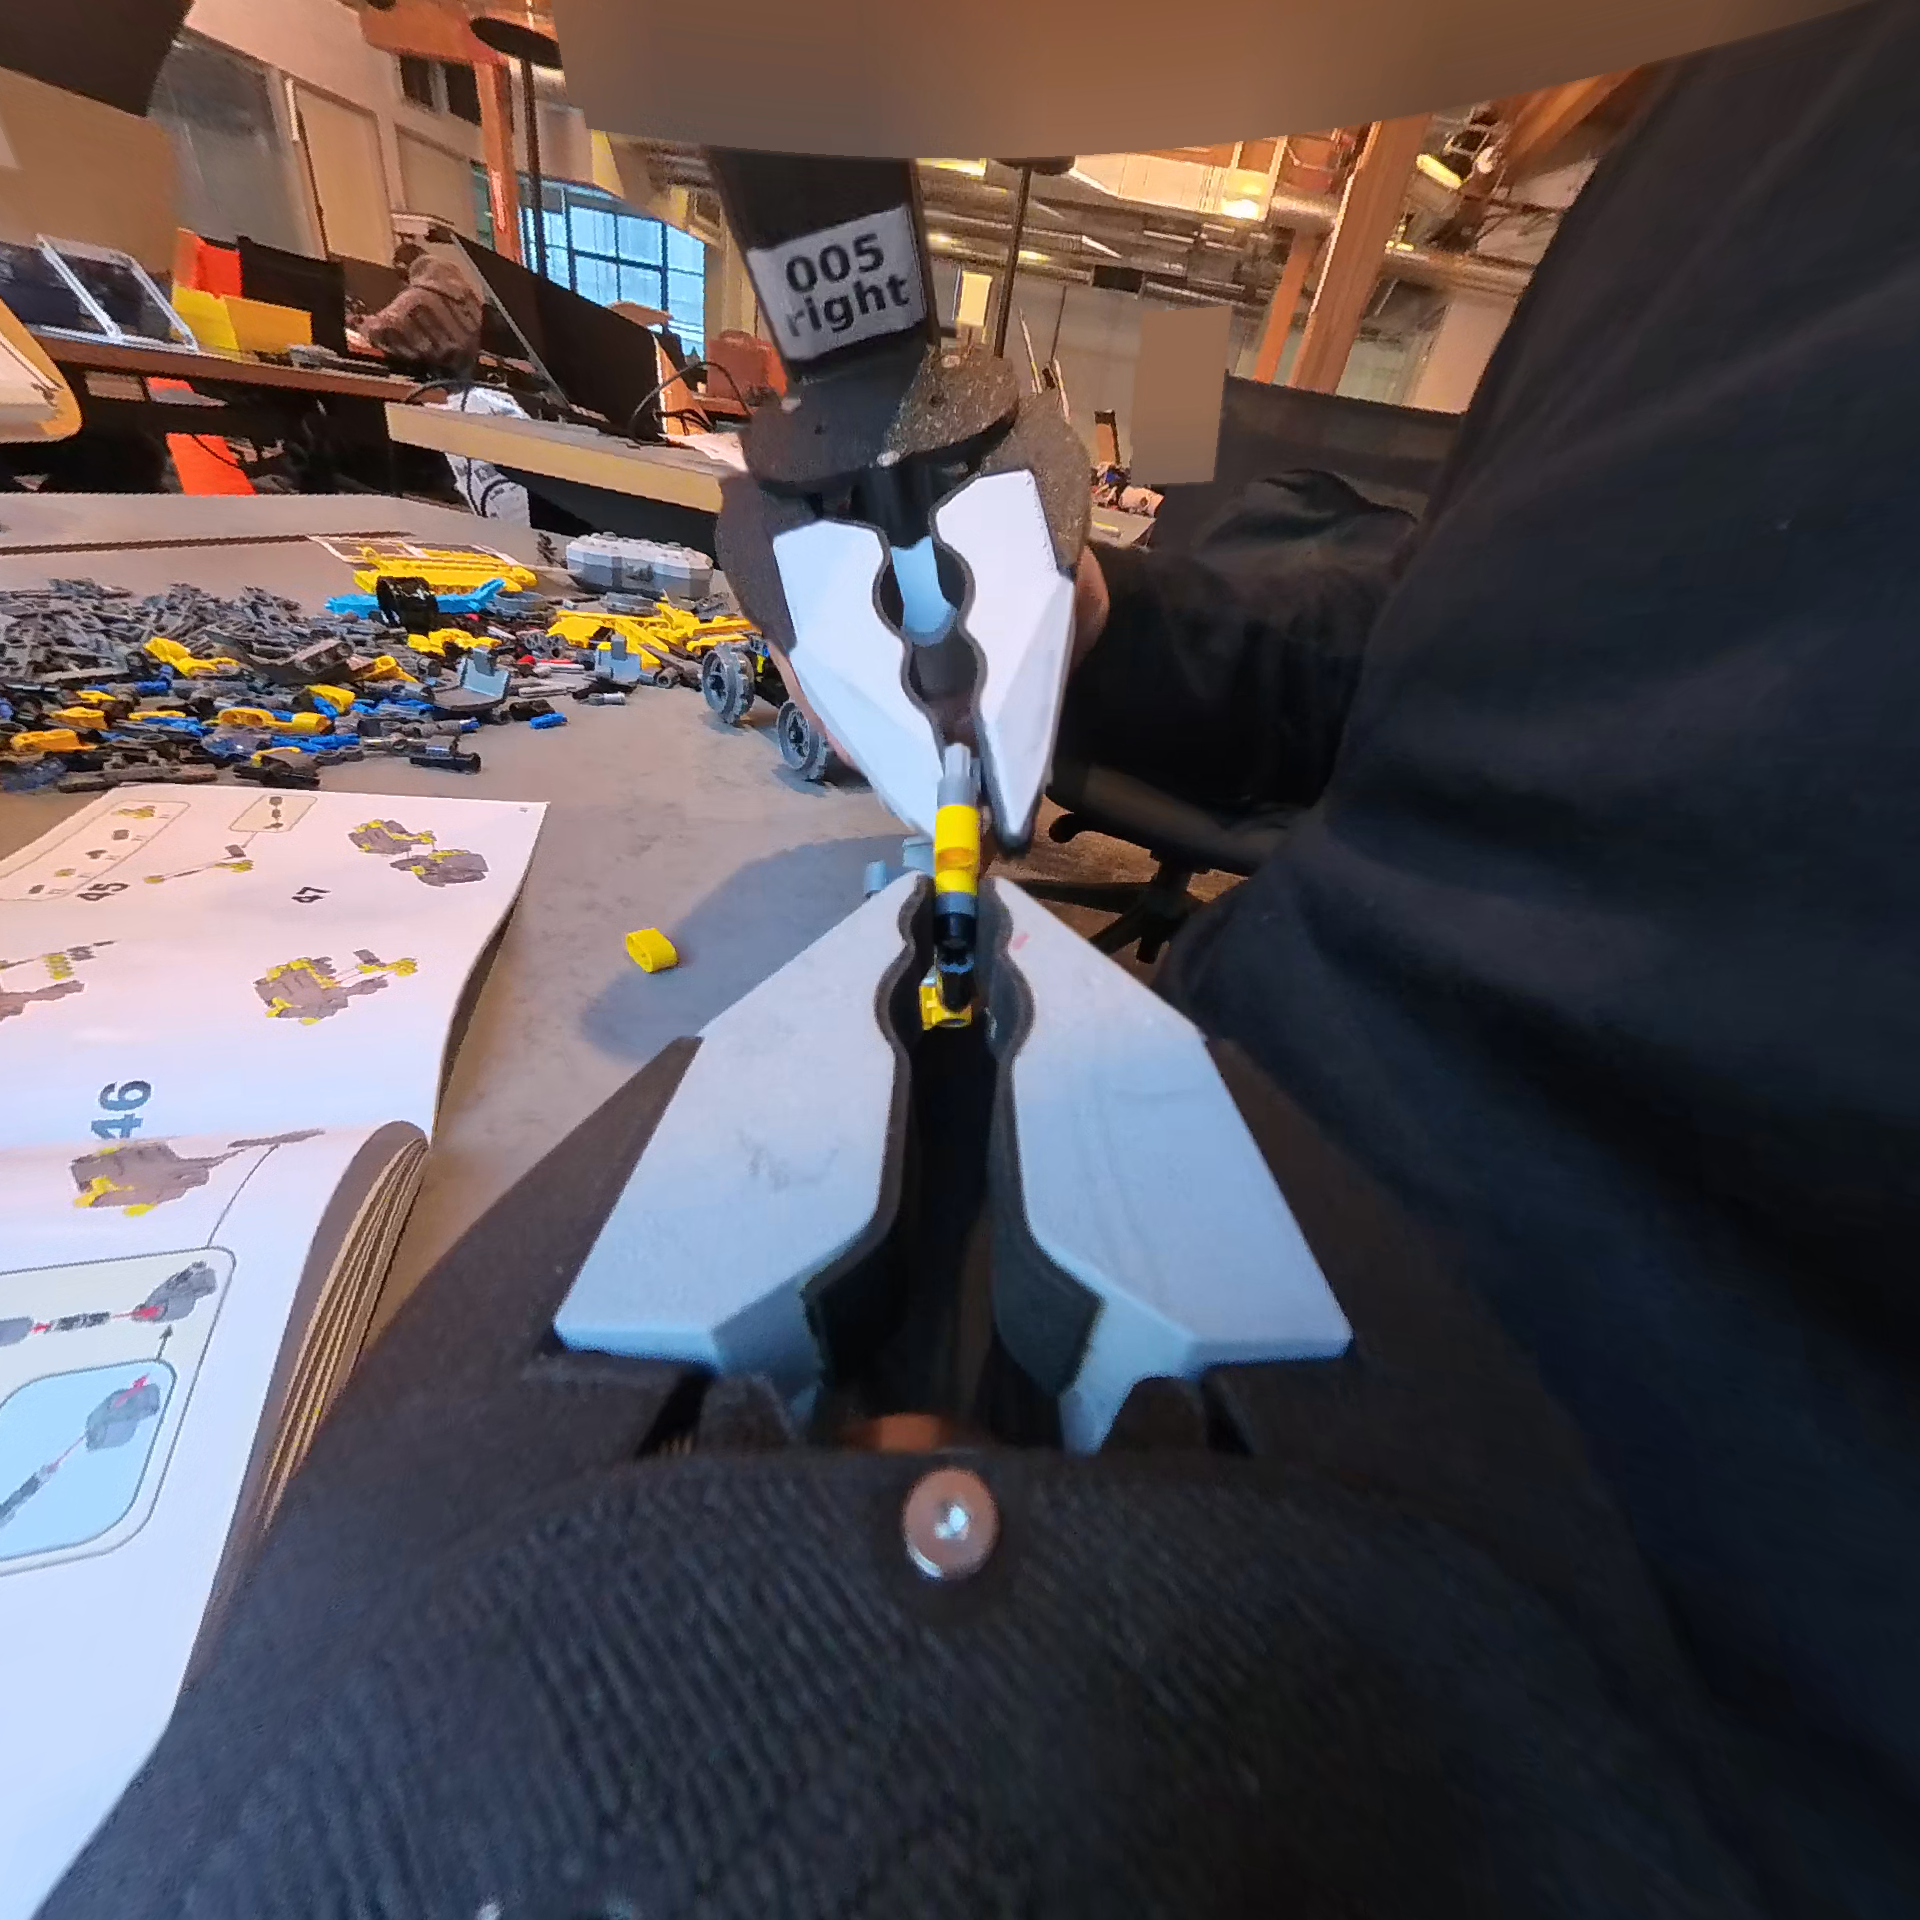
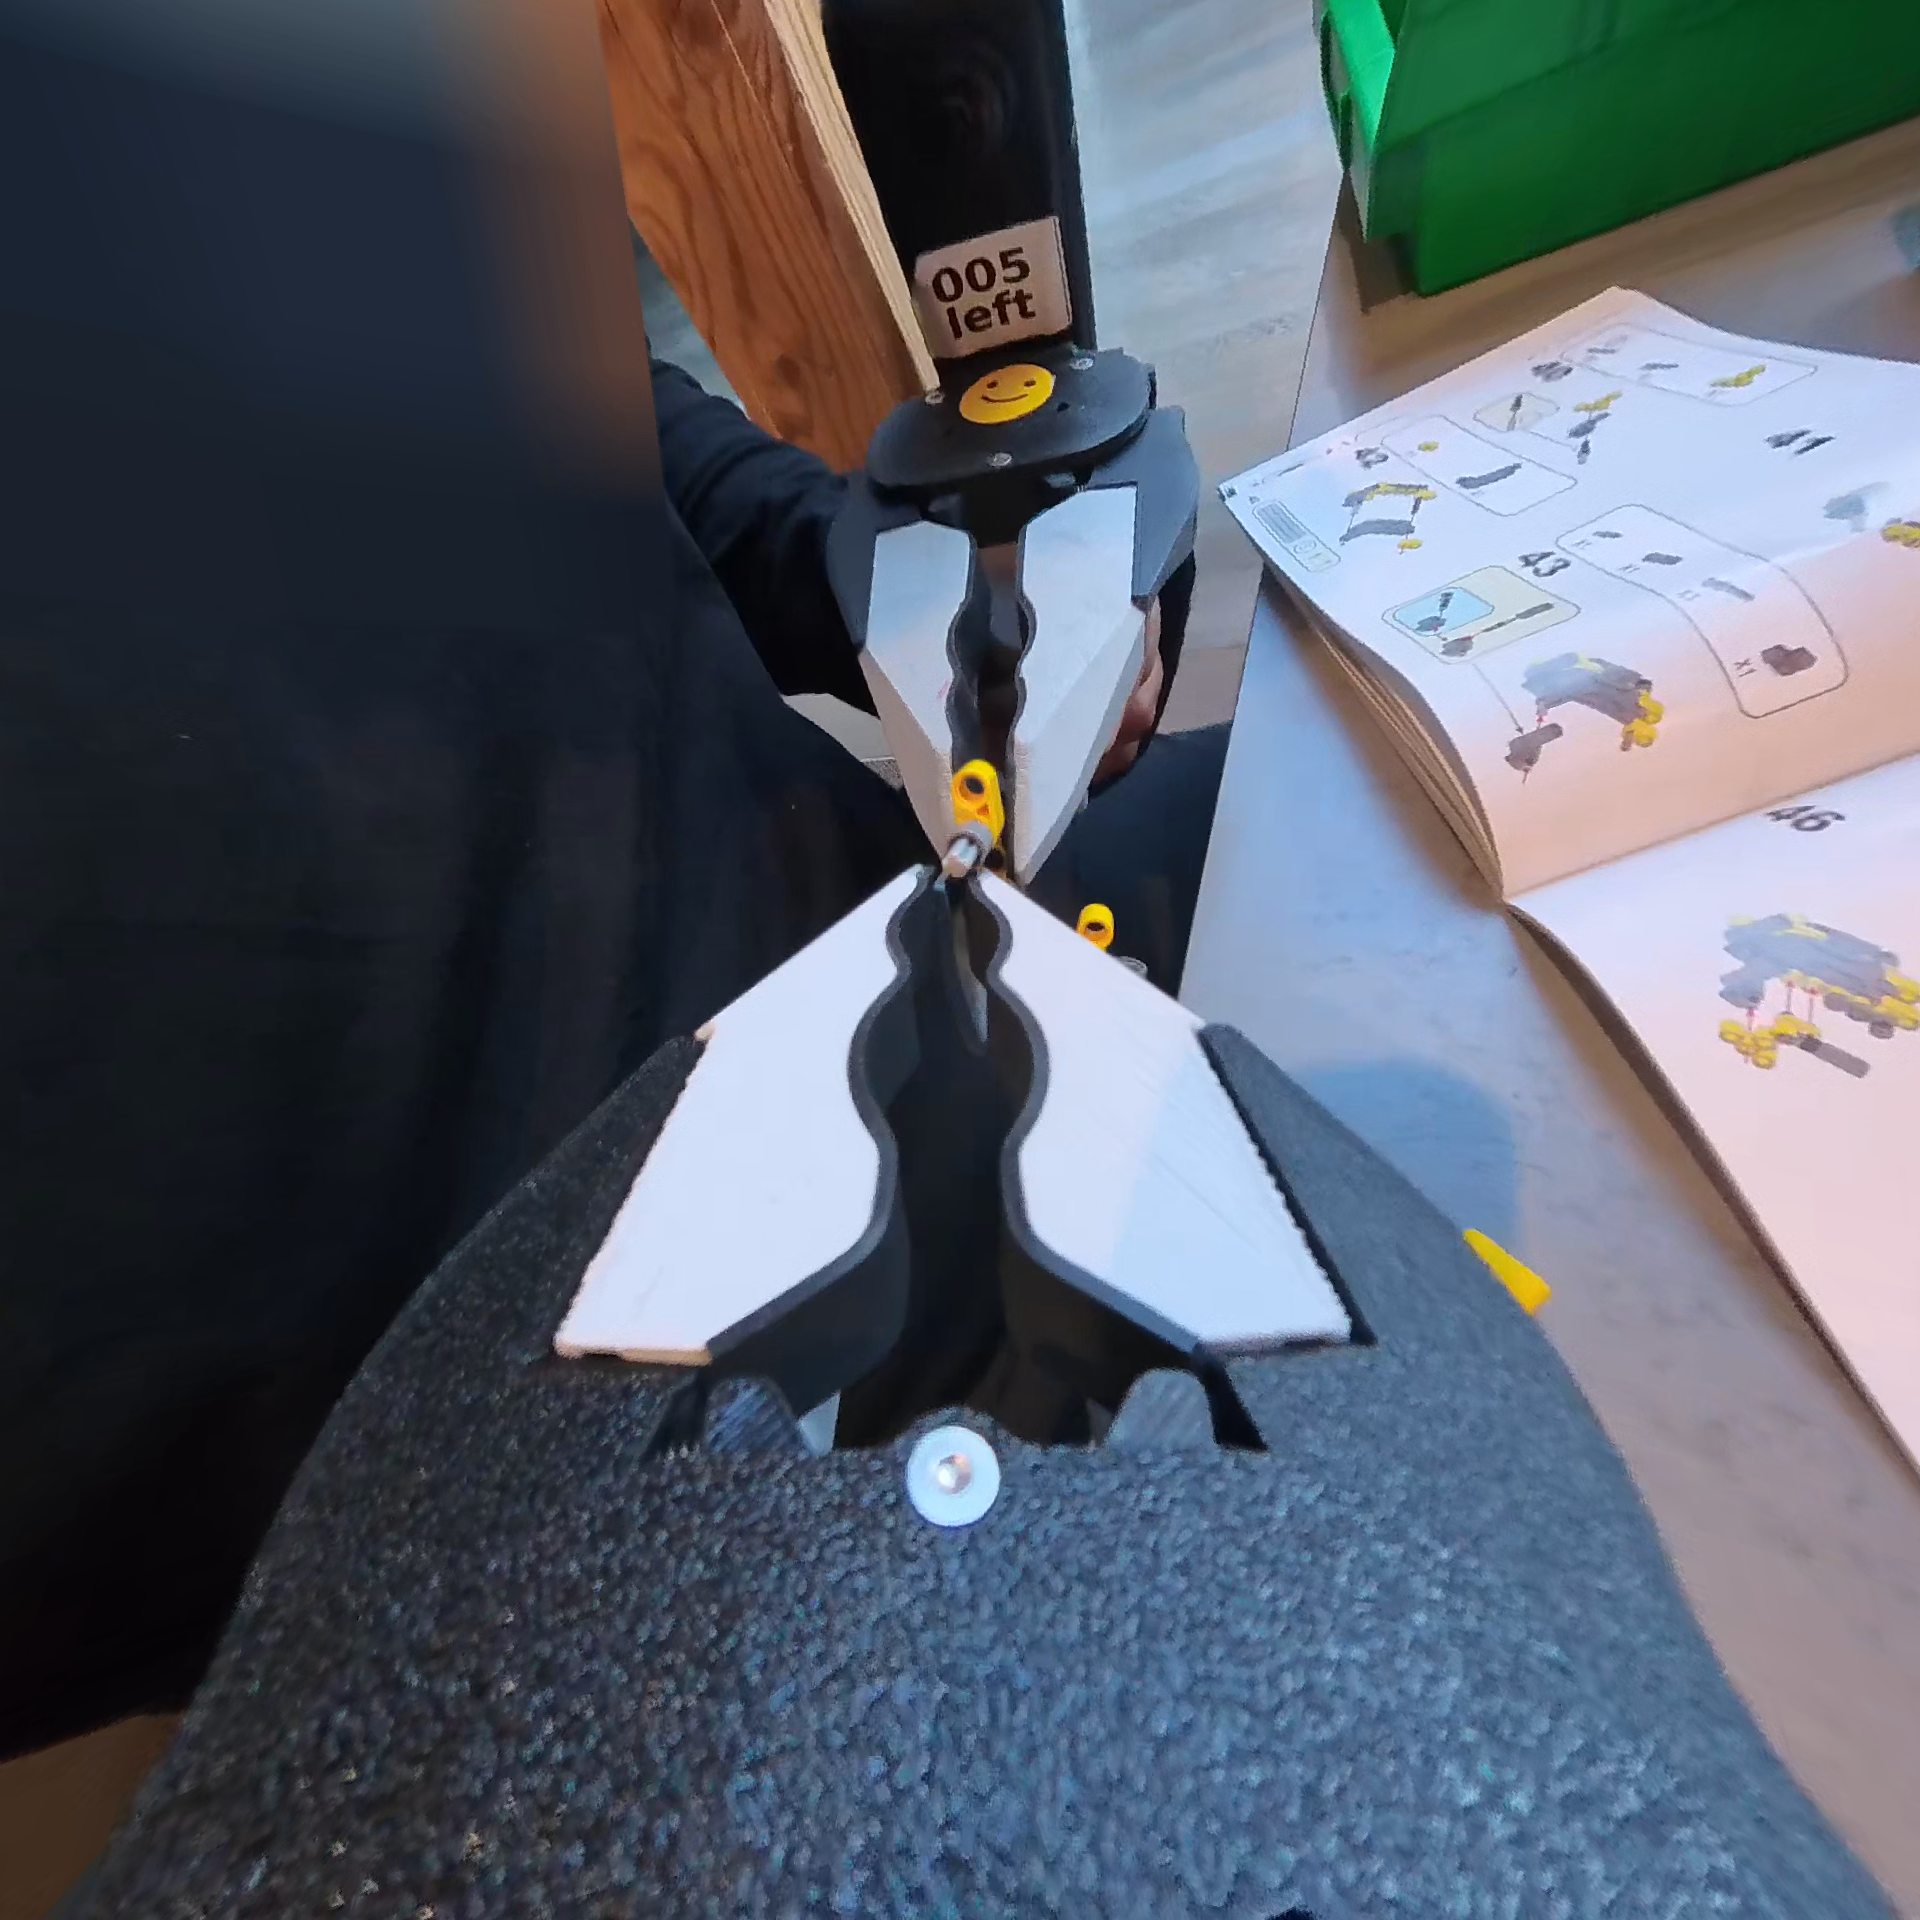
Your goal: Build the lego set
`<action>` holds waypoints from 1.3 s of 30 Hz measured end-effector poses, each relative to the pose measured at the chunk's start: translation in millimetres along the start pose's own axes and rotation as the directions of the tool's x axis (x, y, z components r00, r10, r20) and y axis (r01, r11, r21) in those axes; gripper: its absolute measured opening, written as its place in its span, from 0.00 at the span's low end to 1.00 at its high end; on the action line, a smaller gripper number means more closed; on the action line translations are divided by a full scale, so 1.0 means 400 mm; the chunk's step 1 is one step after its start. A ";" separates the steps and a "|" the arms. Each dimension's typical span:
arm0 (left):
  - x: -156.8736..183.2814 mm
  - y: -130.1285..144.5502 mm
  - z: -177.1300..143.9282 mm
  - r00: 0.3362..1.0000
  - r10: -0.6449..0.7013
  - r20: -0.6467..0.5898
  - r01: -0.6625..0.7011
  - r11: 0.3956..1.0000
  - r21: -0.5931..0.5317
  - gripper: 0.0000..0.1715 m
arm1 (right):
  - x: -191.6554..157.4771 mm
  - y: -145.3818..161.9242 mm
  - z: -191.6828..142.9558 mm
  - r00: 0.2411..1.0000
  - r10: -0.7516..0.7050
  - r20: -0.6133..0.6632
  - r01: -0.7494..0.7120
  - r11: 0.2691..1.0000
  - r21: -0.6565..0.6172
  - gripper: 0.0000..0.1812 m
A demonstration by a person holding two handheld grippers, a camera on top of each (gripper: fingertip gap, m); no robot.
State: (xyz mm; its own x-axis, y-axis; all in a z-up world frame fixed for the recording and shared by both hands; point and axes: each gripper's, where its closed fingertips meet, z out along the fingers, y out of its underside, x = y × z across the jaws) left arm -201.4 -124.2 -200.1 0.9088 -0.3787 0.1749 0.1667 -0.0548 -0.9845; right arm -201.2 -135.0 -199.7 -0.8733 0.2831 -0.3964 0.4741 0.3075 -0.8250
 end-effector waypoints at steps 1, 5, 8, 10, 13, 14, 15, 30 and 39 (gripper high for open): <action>0.003 0.001 0.002 1.000 -0.001 -0.006 0.001 1.000 -0.002 0.04 | 0.002 0.008 0.005 1.000 -0.001 -0.008 0.000 1.000 -0.020 0.05; 0.008 0.006 0.002 1.000 0.000 -0.014 0.000 1.000 0.003 0.04 | 0.005 0.006 -0.019 0.996 -0.062 -0.064 0.060 0.998 -0.036 0.10; -0.001 0.002 -0.005 1.000 -0.010 -0.003 0.010 1.000 0.016 0.04 | 0.001 -0.008 -0.056 0.996 -0.052 -0.073 0.052 0.999 -0.003 0.12; -0.004 -0.005 -0.009 1.000 -0.014 -0.004 0.014 0.999 0.032 0.04 | 0.006 -0.001 -0.067 0.993 -0.063 -0.098 0.062 0.998 -0.017 0.11; -0.003 -0.021 -0.012 1.000 -0.016 -0.006 0.016 0.997 0.069 0.04 | 0.014 0.021 -0.057 0.986 -0.104 -0.130 0.095 0.993 -0.075 0.08; -0.002 -0.024 -0.012 1.000 -0.010 -0.001 0.010 0.997 0.074 0.04 | 0.014 0.022 -0.051 0.983 -0.122 -0.136 0.111 0.990 -0.084 0.07; -0.001 -0.024 -0.010 1.000 0.002 0.003 -0.002 0.997 0.073 0.03 | 0.009 0.020 -0.044 0.981 -0.144 -0.134 0.133 0.987 -0.087 0.03; -0.060 -0.028 0.013 0.944 -0.321 0.073 0.304 0.935 0.183 0.03 | 0.065 0.020 -0.029 0.976 -0.062 -0.207 0.061 0.998 -0.011 0.18; -0.154 -0.058 -0.022 0.567 -0.823 -0.039 0.752 0.497 0.432 0.03 | 0.149 -0.034 -0.073 0.746 -0.283 -0.603 0.239 0.959 -0.156 0.39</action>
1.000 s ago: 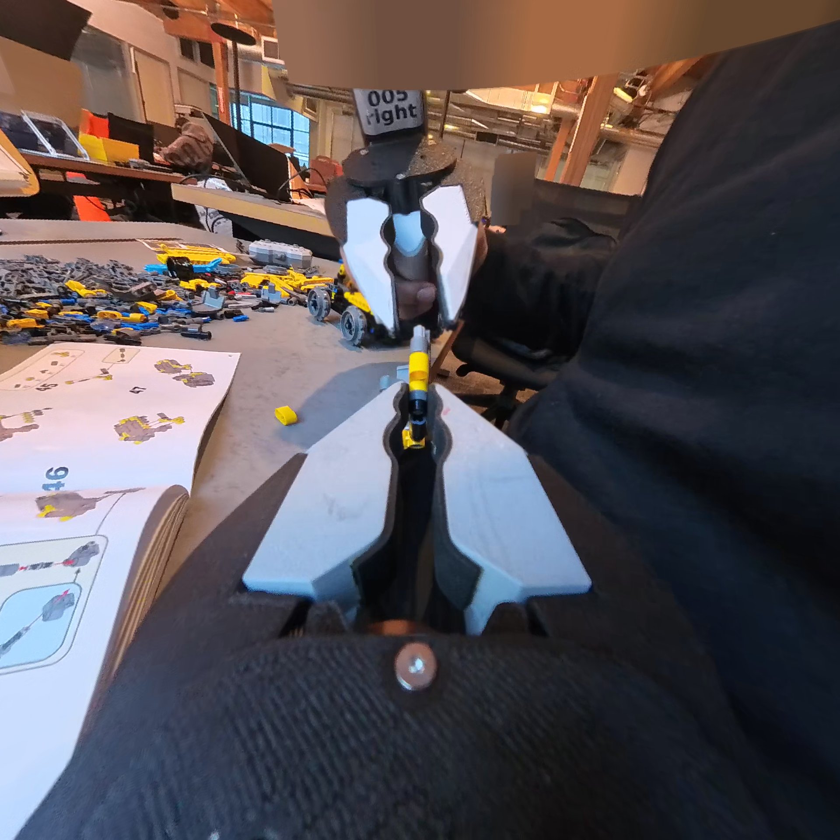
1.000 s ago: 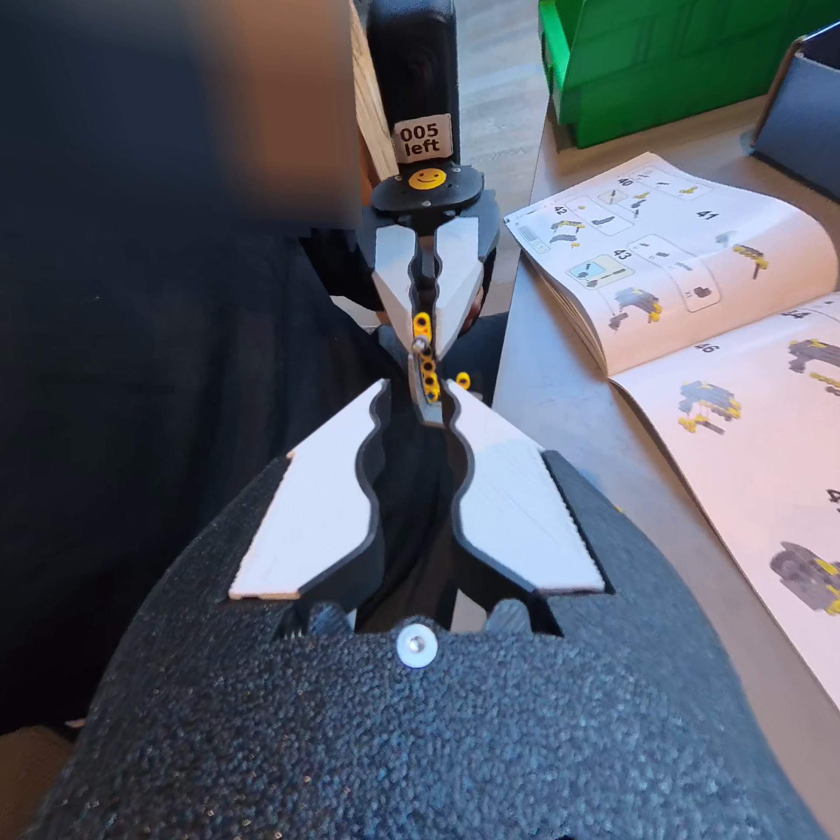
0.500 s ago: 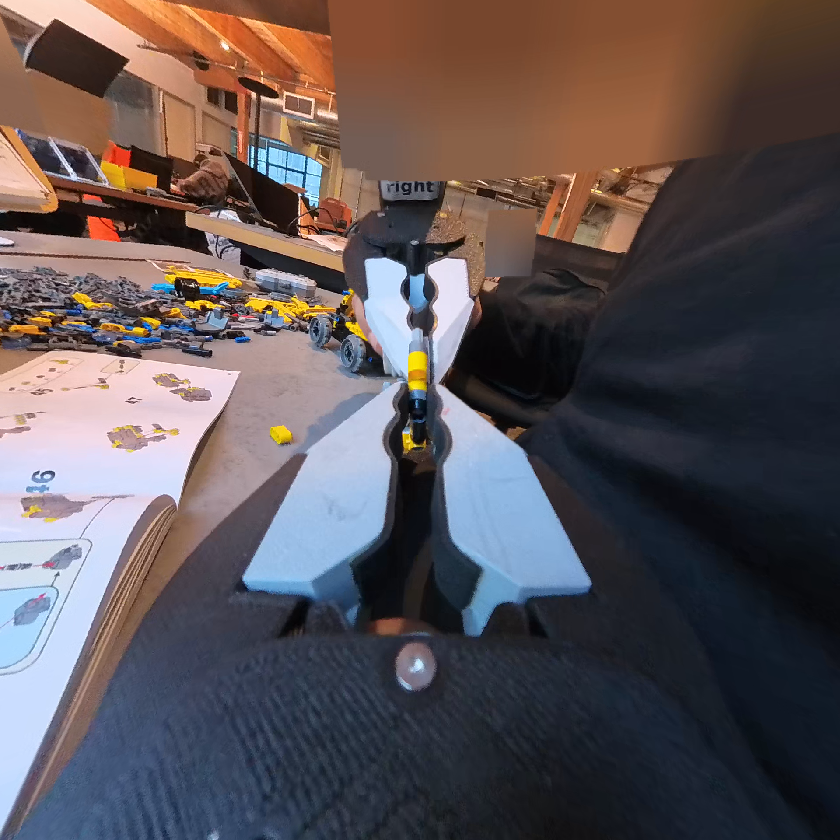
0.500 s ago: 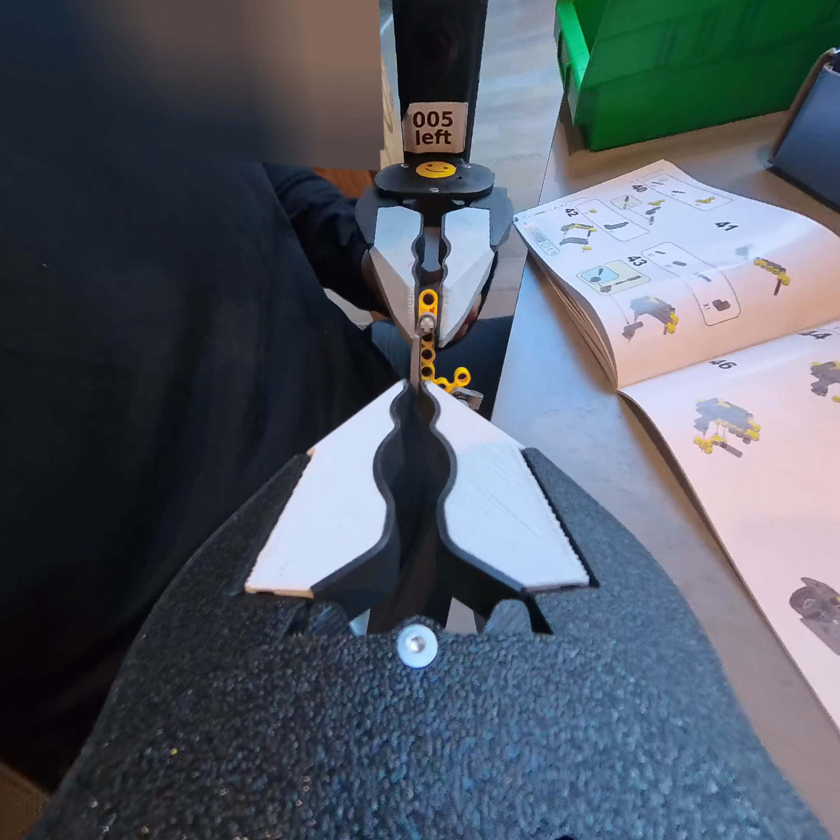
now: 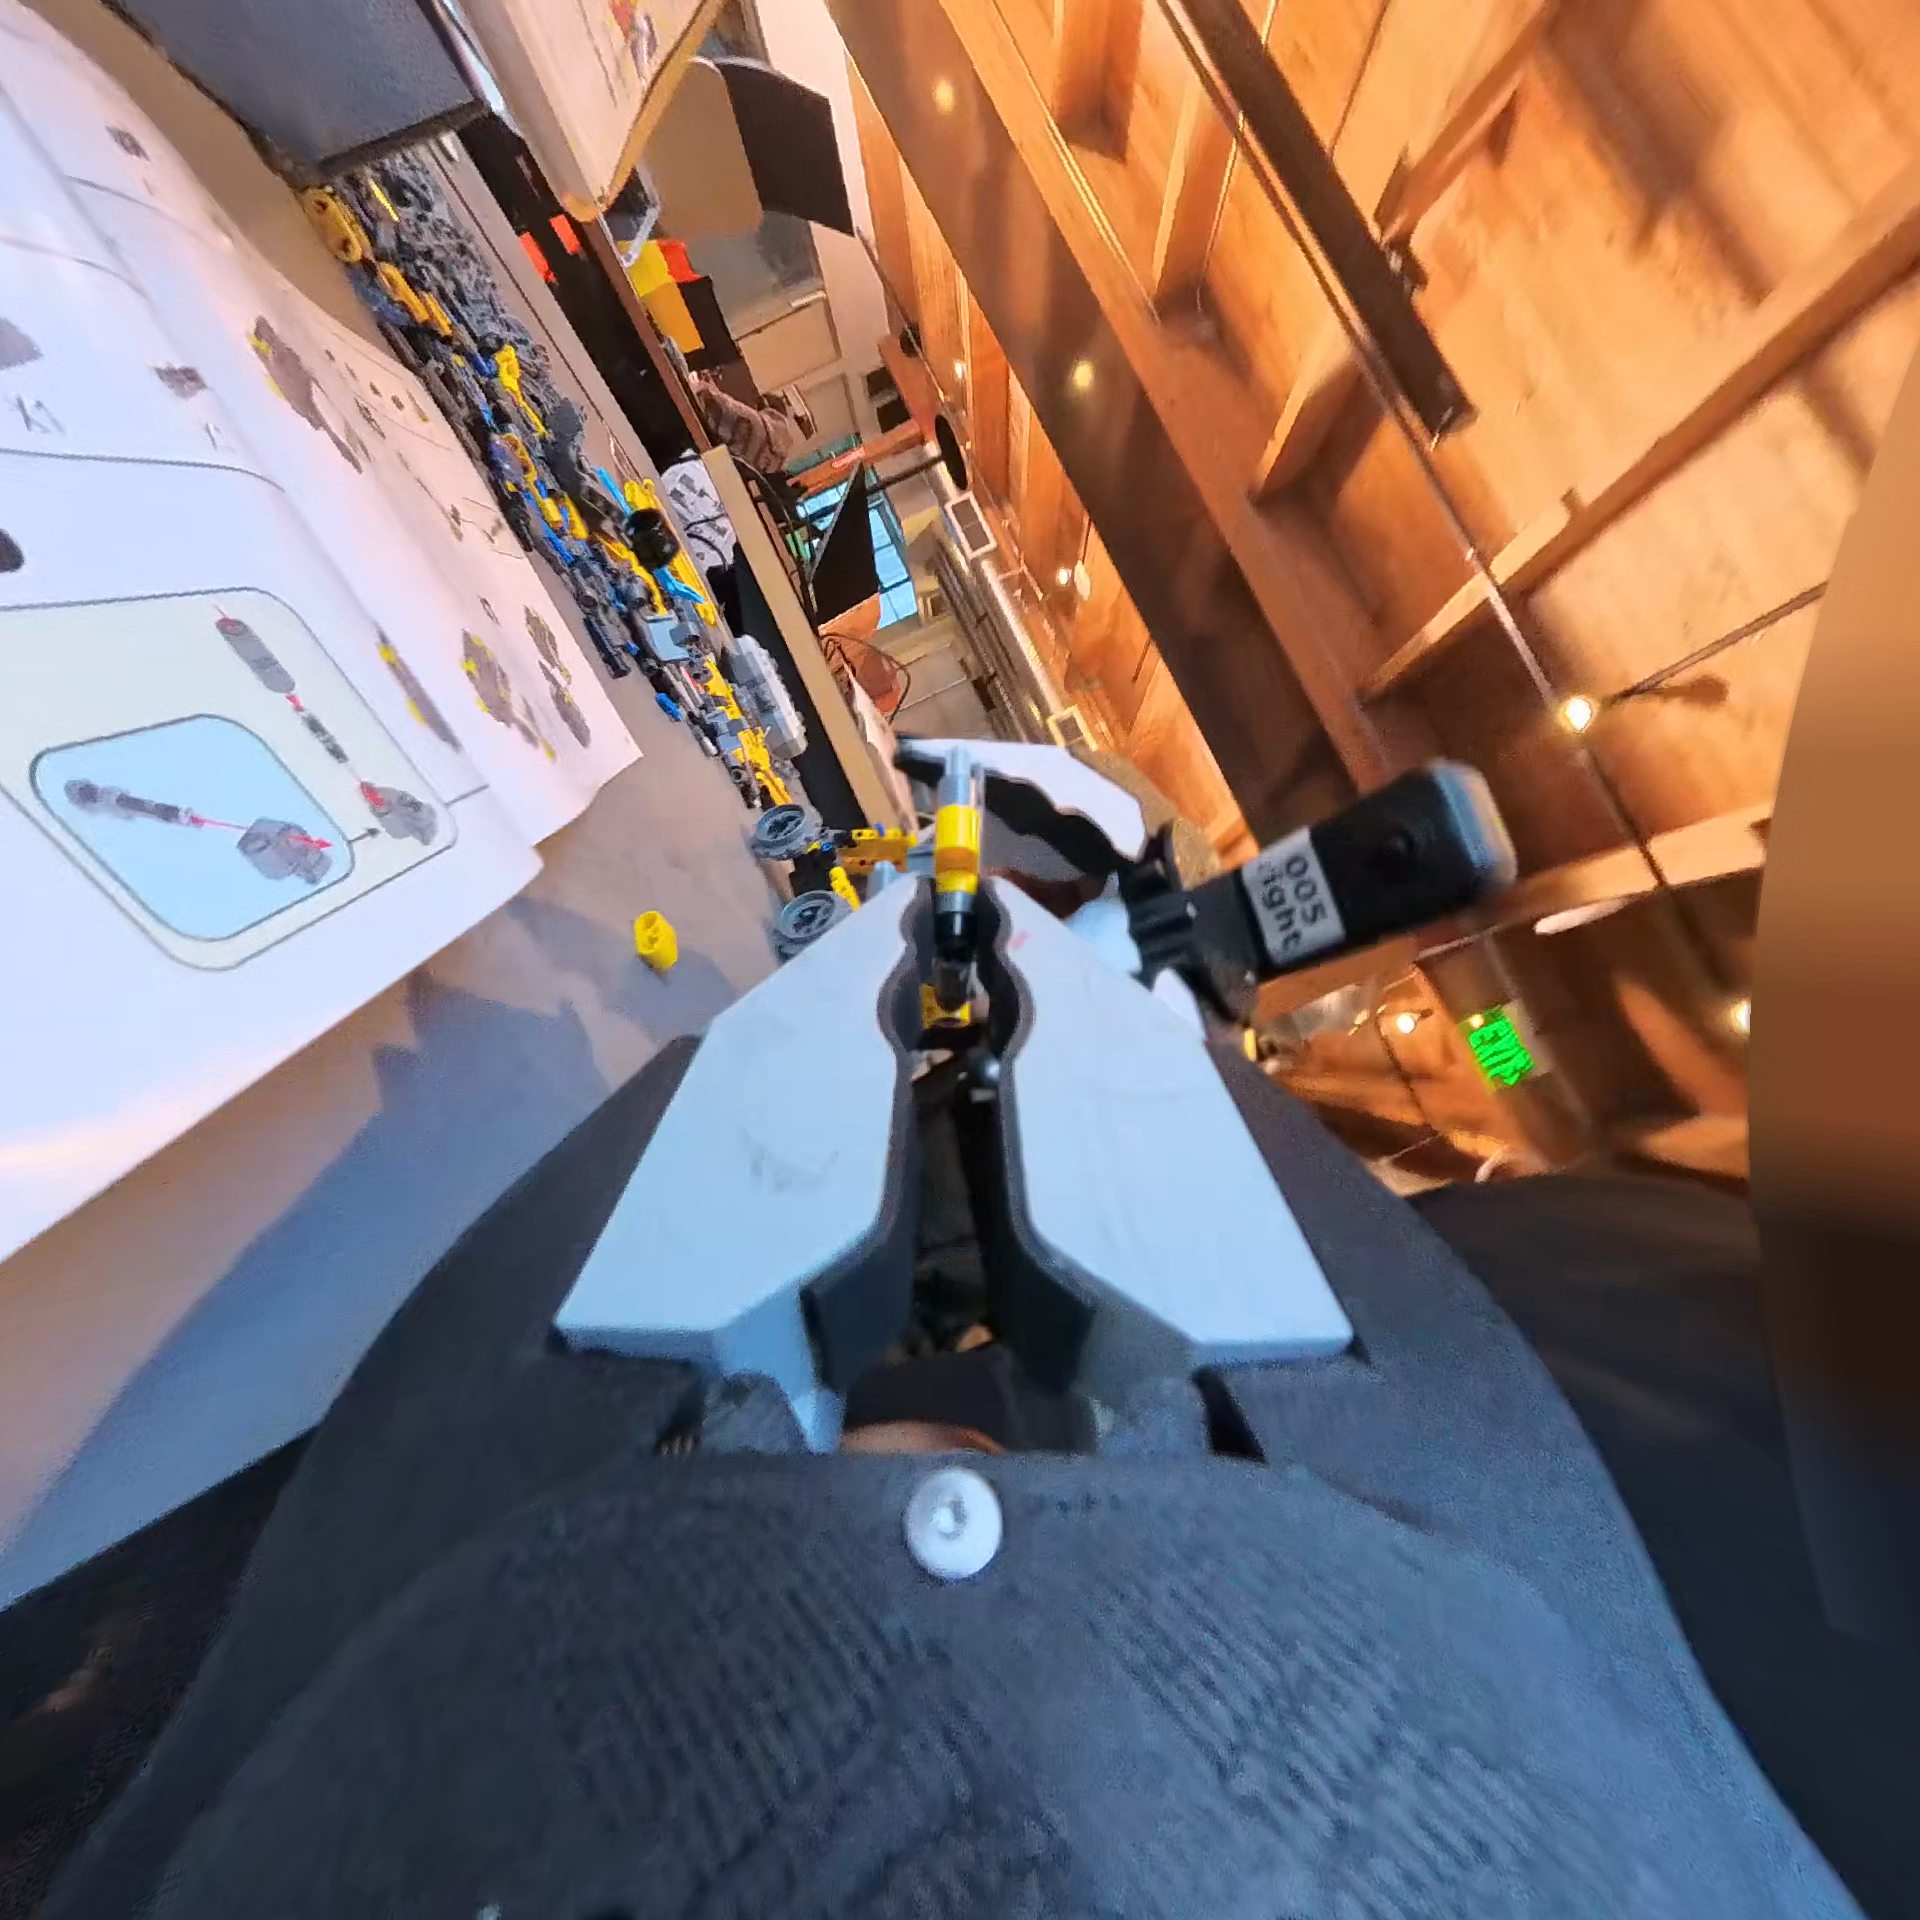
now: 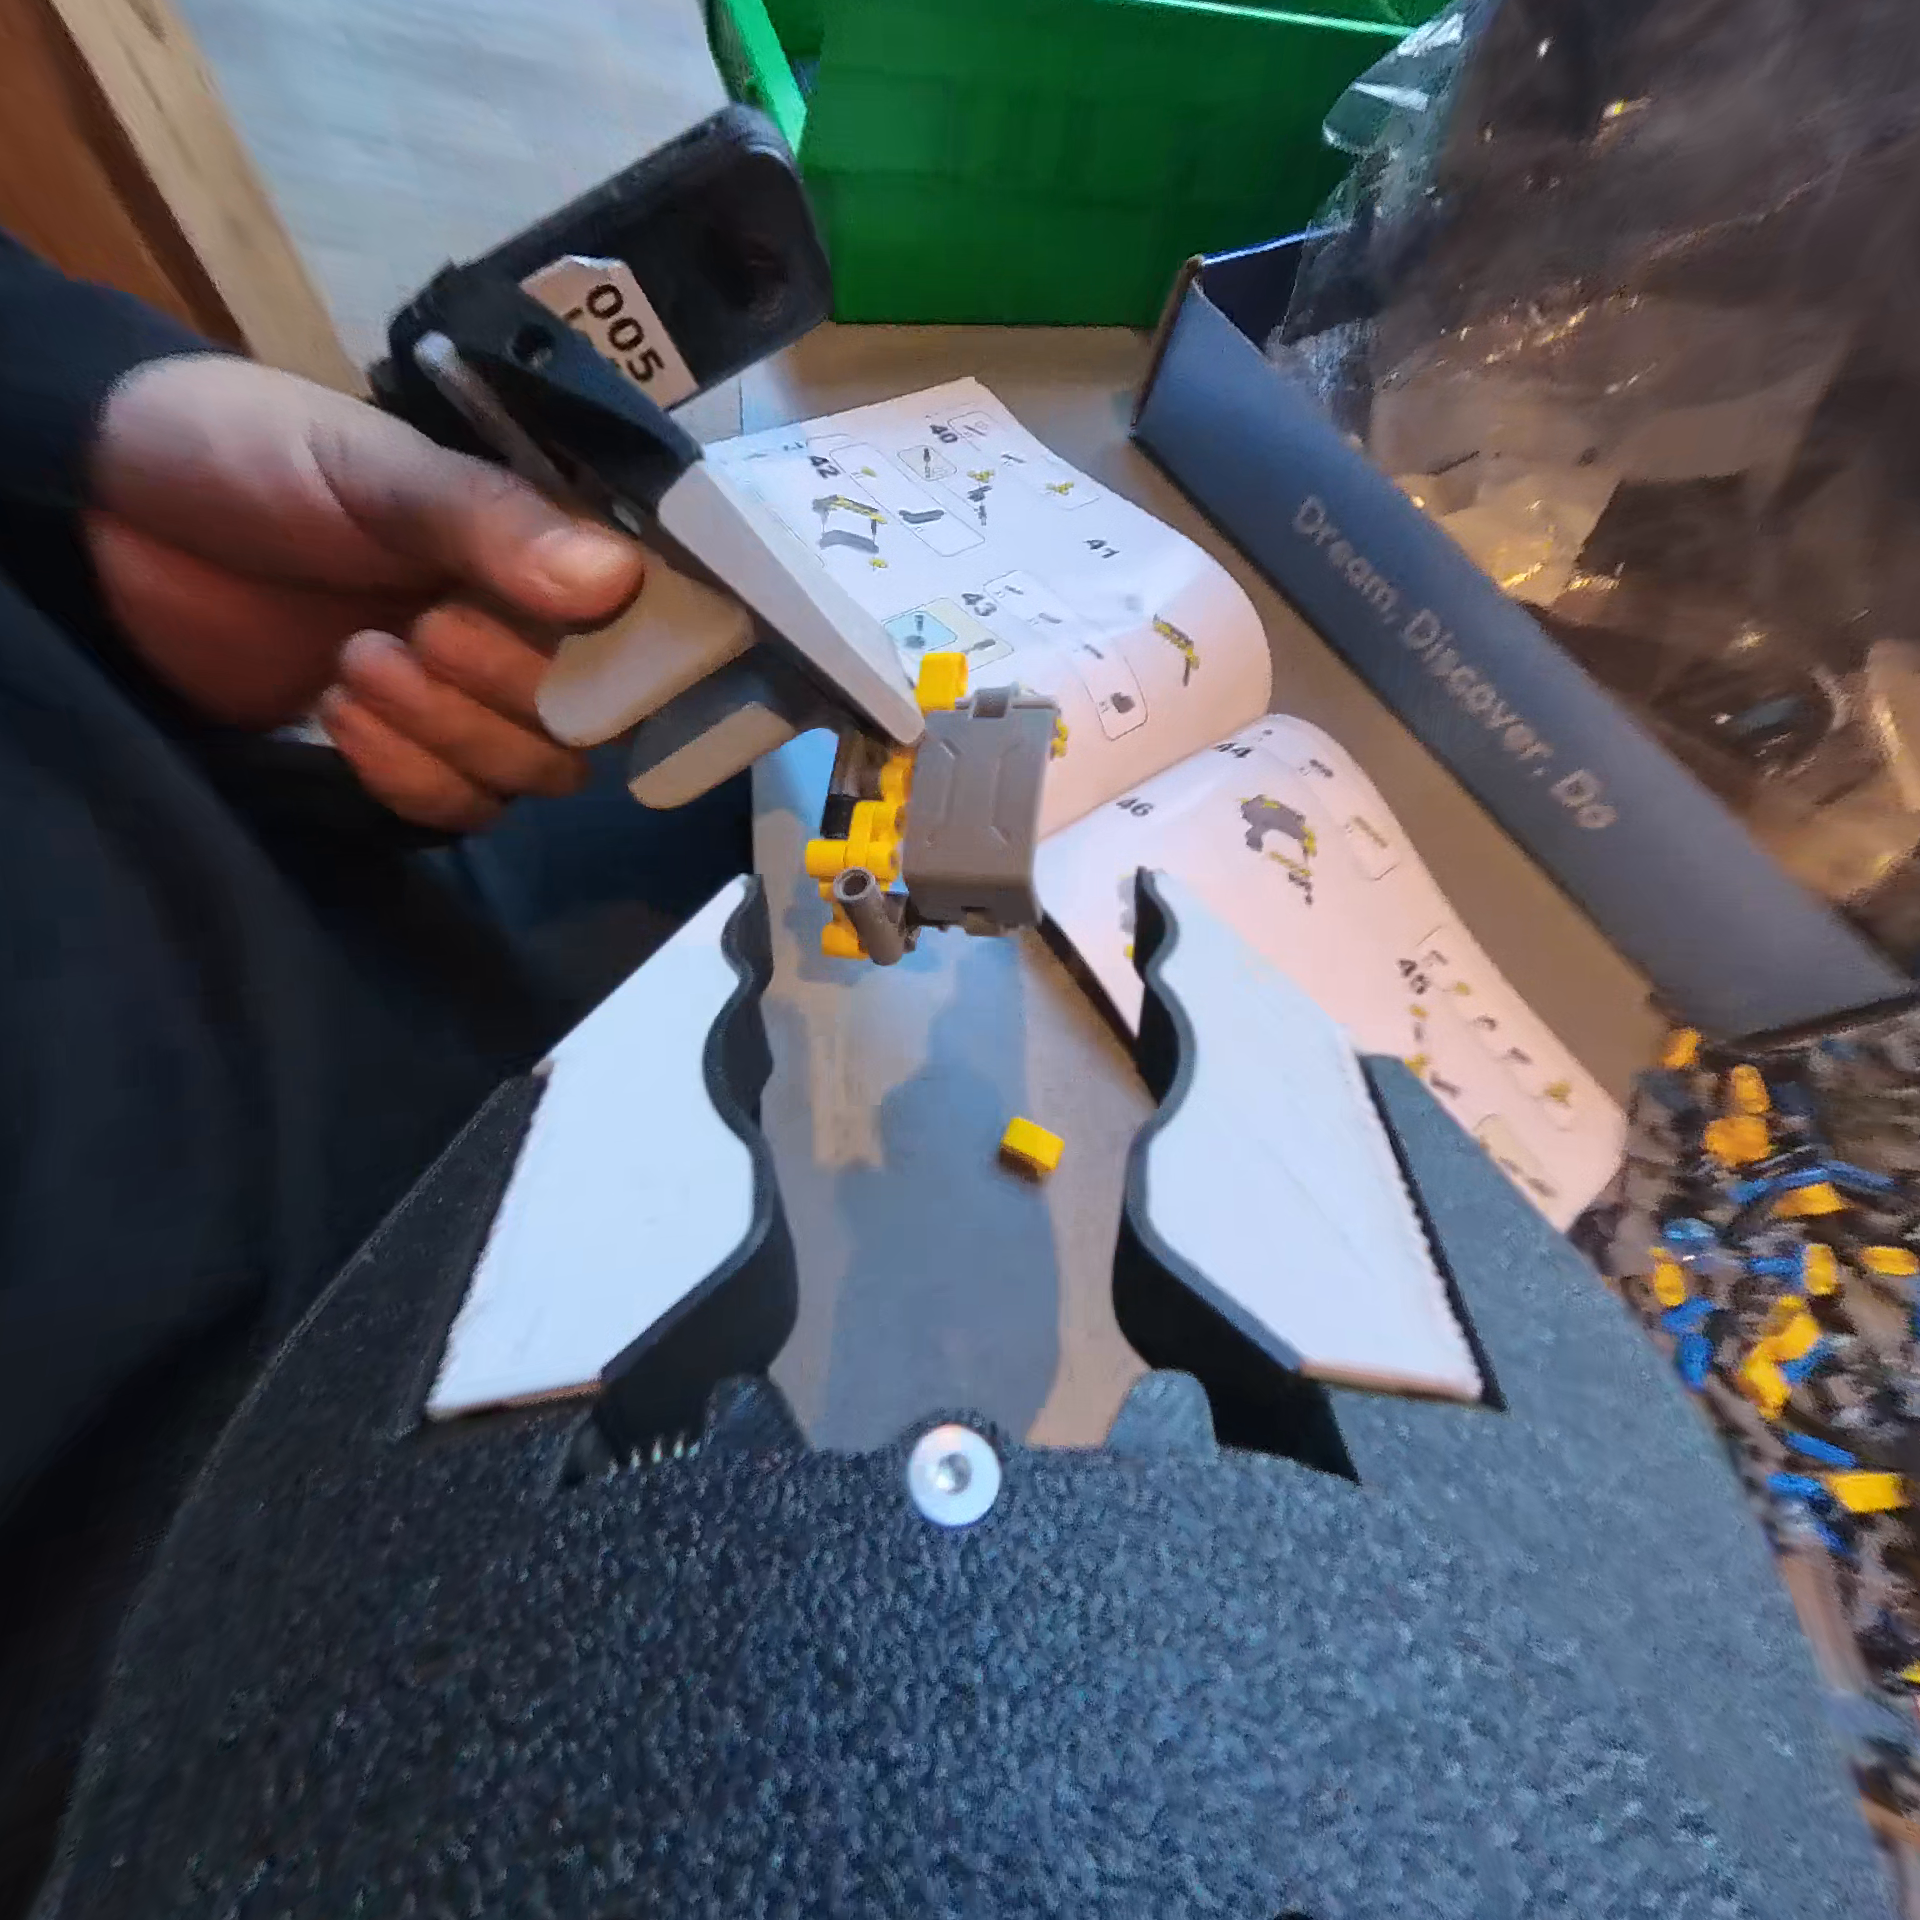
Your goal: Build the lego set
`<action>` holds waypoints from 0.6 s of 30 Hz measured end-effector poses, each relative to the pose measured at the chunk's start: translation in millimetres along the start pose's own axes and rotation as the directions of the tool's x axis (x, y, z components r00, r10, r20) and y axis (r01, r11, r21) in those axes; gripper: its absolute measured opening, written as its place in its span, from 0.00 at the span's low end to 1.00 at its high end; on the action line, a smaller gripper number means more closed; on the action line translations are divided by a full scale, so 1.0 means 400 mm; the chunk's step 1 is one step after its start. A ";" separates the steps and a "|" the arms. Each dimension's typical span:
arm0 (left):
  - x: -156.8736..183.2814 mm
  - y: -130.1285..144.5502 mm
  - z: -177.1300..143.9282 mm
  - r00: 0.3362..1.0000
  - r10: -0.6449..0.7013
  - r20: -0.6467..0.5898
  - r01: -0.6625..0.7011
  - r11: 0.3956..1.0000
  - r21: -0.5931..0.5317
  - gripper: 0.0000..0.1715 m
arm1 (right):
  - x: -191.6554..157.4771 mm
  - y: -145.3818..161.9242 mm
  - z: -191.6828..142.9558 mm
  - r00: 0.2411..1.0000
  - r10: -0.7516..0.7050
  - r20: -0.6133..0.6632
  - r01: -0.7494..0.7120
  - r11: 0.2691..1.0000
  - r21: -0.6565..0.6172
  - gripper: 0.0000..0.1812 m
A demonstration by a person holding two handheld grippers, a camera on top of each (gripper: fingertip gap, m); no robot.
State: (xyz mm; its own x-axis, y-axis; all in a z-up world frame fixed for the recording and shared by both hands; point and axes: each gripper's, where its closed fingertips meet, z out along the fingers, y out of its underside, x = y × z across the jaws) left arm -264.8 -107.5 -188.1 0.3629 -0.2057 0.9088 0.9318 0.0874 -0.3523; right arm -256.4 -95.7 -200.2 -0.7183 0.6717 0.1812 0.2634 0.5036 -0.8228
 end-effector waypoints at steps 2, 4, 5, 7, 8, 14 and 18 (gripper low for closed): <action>0.009 -0.008 0.004 1.000 -0.030 0.002 0.030 0.999 0.019 0.03 | -0.002 -0.004 0.011 0.997 -0.062 -0.042 0.061 0.998 -0.018 0.38; 0.018 -0.007 0.009 0.999 -0.035 0.002 0.034 0.999 0.016 0.03 | -0.003 -0.008 0.020 0.990 -0.114 -0.077 0.112 0.993 -0.030 0.37; 0.020 -0.005 0.012 0.999 -0.043 -0.001 0.043 0.999 0.017 0.04 | -0.002 -0.012 0.024 0.987 -0.132 -0.093 0.130 0.991 -0.029 0.34; 0.020 -0.004 0.013 0.996 -0.087 -0.012 0.087 0.996 0.024 0.04 | 0.003 -0.014 0.027 0.979 -0.162 -0.123 0.159 0.987 -0.038 0.28; 0.016 -0.003 0.012 0.995 -0.103 -0.012 0.104 0.994 0.027 0.04 | 0.003 -0.011 0.029 0.978 -0.168 -0.125 0.163 0.985 -0.048 0.28; 0.006 0.010 0.007 0.995 -0.094 -0.033 0.093 0.995 -0.041 0.03 | 0.000 0.001 0.032 0.978 -0.167 -0.122 0.160 0.985 -0.059 0.26; 0.005 0.020 -0.001 1.000 0.009 -0.025 -0.011 0.996 -0.090 0.04 | -0.003 0.001 0.028 0.984 -0.148 -0.097 0.143 0.988 -0.049 0.25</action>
